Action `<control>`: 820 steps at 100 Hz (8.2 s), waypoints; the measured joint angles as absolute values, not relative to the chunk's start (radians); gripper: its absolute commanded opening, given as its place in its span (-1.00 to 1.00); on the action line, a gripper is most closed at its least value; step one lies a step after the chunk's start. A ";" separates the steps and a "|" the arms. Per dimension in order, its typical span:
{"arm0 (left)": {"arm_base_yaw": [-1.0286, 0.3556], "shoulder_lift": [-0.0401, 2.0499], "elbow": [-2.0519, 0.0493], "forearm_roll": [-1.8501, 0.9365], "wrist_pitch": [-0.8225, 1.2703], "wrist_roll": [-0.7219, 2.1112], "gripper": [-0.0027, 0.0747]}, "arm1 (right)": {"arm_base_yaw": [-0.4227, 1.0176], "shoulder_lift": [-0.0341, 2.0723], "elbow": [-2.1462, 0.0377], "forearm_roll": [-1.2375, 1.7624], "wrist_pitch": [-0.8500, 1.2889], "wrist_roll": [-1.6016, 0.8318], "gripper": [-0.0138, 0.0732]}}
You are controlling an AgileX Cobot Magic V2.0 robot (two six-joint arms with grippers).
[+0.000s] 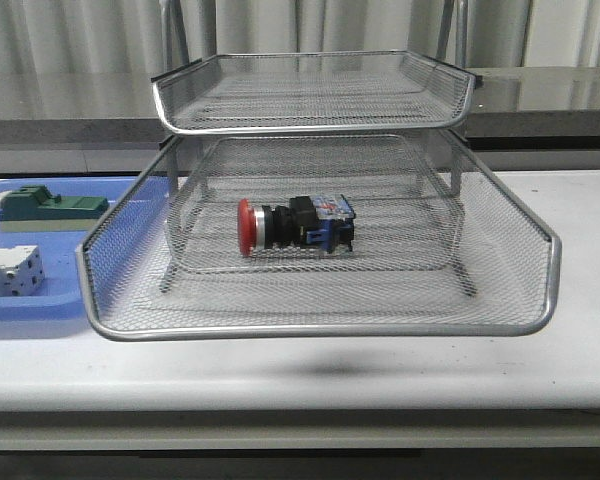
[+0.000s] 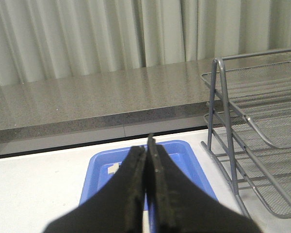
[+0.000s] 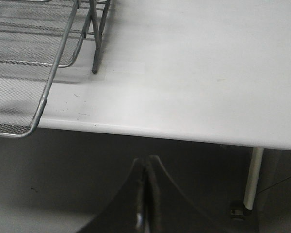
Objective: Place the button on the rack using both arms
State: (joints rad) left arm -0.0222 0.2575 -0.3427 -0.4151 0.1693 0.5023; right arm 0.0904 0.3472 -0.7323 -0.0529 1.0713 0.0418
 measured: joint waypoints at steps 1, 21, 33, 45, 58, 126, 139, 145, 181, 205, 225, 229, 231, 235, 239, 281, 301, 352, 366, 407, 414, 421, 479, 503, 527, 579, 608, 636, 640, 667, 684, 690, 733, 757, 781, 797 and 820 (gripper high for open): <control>-0.022 0.258 -0.343 -0.415 0.169 0.502 -0.98 | 0.090 0.347 -0.732 -0.053 1.071 0.042 -0.84; -0.022 0.258 -0.343 -0.415 0.169 0.502 -0.98 | 0.090 0.347 -0.732 0.000 1.025 0.042 -0.84; -0.022 0.258 -0.343 -0.415 0.169 0.502 -0.98 | 0.090 0.347 -0.732 0.052 0.945 0.042 -0.84; -0.022 0.258 -0.343 -0.415 0.169 0.502 -0.98 | 0.090 0.394 -0.732 0.116 0.880 0.000 -0.84; -0.022 0.258 -0.343 -0.415 0.169 0.502 -0.98 | 0.090 0.494 -0.732 0.211 0.840 -0.116 -0.84; -0.022 0.258 -0.343 -0.417 0.169 0.502 -0.98 | 0.262 1.056 -0.732 0.774 0.811 -0.955 -0.84; -0.022 0.258 -0.343 -0.417 0.169 0.502 -0.98 | 0.347 1.119 -0.732 0.776 0.811 -1.016 -0.84; -0.022 0.258 -0.343 -0.417 0.169 0.502 -0.98 | 0.380 1.146 -0.732 0.774 0.811 -1.042 -0.84; -0.022 0.258 -0.343 -0.417 0.169 0.502 -0.98 | 0.546 1.301 -0.732 0.678 0.735 -1.079 -0.84; -0.022 0.258 -0.343 -0.417 0.169 0.502 -0.98 | 0.608 1.394 -0.732 0.627 0.622 -1.079 -0.84; -0.022 0.258 -0.343 -0.417 0.169 0.502 -0.98 | 0.625 1.464 -0.732 0.599 0.544 -1.081 -0.84; -0.022 0.258 -0.343 -0.417 0.169 0.502 -0.98 | 0.625 1.475 -0.732 0.599 0.526 -1.081 -0.84; -0.022 0.258 -0.343 -0.417 0.169 0.502 -0.98 | 0.625 1.479 -0.732 0.597 0.516 -1.081 -0.84; -0.022 0.258 -0.343 -0.417 0.169 0.502 -0.98 | 0.625 1.484 -0.732 0.592 0.497 -1.081 -0.84; -0.022 0.258 -0.343 -0.417 0.169 0.502 -0.98 | 0.625 1.488 -0.732 0.590 0.478 -1.081 -0.84; -0.022 0.258 -0.343 -0.417 0.169 0.502 -0.98 | 0.586 1.527 -0.760 0.538 0.359 -1.085 -0.84; -0.022 0.258 -0.343 -0.417 0.169 0.502 -0.98 | 0.502 1.601 -0.863 0.513 0.363 -1.087 -0.84; -0.022 0.258 -0.343 -0.417 0.169 0.502 -0.98 | 0.440 1.689 -0.996 0.506 0.358 -1.088 -0.84; -0.022 0.258 -0.343 -0.417 0.169 0.502 -0.98 | 0.440 1.689 -0.998 0.508 0.422 -1.088 -0.84; -0.022 0.258 -0.343 -0.417 0.169 0.502 -0.98 | 0.438 1.535 -0.998 0.519 0.588 -0.917 -0.82; -0.022 0.258 -0.343 -0.417 0.169 0.502 -0.98 | 0.424 1.483 -0.998 0.498 0.598 -0.847 -0.82; -0.022 0.258 -0.343 -0.417 0.169 0.502 -0.98 | 0.395 1.427 -0.998 0.468 0.609 -0.771 -0.82; -0.022 0.258 -0.343 -0.417 0.169 0.502 -0.98 | 0.099 0.868 -0.833 0.329 0.747 -0.482 -0.82; -0.022 0.258 -0.343 -0.417 0.169 0.502 -0.98 | 0.045 0.631 -0.681 0.325 0.772 -0.448 -0.82; -0.022 0.258 -0.343 -0.417 0.169 0.502 -0.98 | 0.045 0.467 -0.612 0.325 0.842 -0.439 -0.82; -0.022 0.258 -0.343 -0.417 0.169 0.502 -0.98 | 0.045 0.443 -0.612 0.325 0.879 -0.439 -0.82; -0.022 0.258 -0.343 -0.417 0.169 0.502 -0.98 | 0.045 0.436 -0.581 0.327 0.825 -0.437 -0.82; -0.022 0.258 -0.343 -0.417 0.169 0.502 -0.98 | 0.045 0.297 -0.414 0.293 0.580 -0.297 -0.82; -0.022 0.258 -0.343 -0.417 0.169 0.502 -0.98 | 0.045 0.271 -0.385 0.275 0.557 -0.267 -0.82; -0.022 0.258 -0.343 -0.417 0.169 0.502 -0.98 | 0.045 0.090 -0.228 0.142 0.482 -0.108 -0.82; -0.022 0.258 -0.343 -0.417 0.169 0.502 -0.98 | 0.045 0.007 -0.133 0.108 0.393 -0.064 -0.82; -0.022 0.258 -0.343 -0.417 0.169 0.502 -0.98 | 0.045 -0.007 -0.097 0.106 0.358 -0.061 -0.82; -0.022 0.258 -0.343 -0.417 0.169 0.502 -0.98 | 0.045 -0.011 0.027 0.104 0.203 -0.031 -0.82; -0.022 0.258 -0.343 -0.417 0.169 0.502 -0.98 | 0.045 -0.011 0.027 0.104 0.183 -0.031 -0.82; -0.022 0.258 -0.343 -0.417 0.169 0.502 -0.98 | 0.045 -0.011 0.027 0.104 0.183 -0.029 -0.82; -0.022 0.258 -0.343 -0.417 0.169 0.502 -0.98 | 0.045 -0.011 0.027 0.104 0.183 -0.029 -0.82; -0.022 0.258 -0.343 -0.417 0.169 0.502 -0.98 | 0.045 -0.011 0.027 0.104 0.183 -0.029 -0.82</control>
